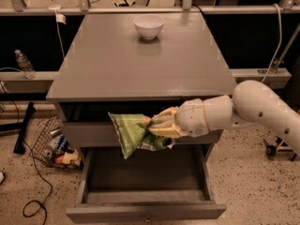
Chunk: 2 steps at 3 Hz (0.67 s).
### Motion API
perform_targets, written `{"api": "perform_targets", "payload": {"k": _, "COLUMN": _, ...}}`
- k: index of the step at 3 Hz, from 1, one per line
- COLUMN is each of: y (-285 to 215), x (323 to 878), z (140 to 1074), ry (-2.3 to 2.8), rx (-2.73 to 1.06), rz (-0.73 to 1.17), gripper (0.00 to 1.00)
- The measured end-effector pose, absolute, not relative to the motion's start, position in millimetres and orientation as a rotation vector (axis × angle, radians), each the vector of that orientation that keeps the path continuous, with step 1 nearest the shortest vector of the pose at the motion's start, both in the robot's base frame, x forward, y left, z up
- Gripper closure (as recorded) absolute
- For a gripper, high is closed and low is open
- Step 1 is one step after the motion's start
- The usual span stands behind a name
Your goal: Pick green jalapeno chip bag from middle drawer and place on counter
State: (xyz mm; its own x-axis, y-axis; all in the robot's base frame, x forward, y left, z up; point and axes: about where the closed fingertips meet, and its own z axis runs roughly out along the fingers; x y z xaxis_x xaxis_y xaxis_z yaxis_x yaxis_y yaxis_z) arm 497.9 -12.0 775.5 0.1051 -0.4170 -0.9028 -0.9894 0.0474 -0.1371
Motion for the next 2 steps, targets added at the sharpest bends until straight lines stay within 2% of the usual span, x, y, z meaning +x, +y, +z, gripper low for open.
{"api": "perform_targets", "payload": {"k": 2, "y": -14.9, "x": 501.2, "z": 793.3, "ry": 1.426, "rx": -1.532, "rz": 0.798, "gripper": 1.00}}
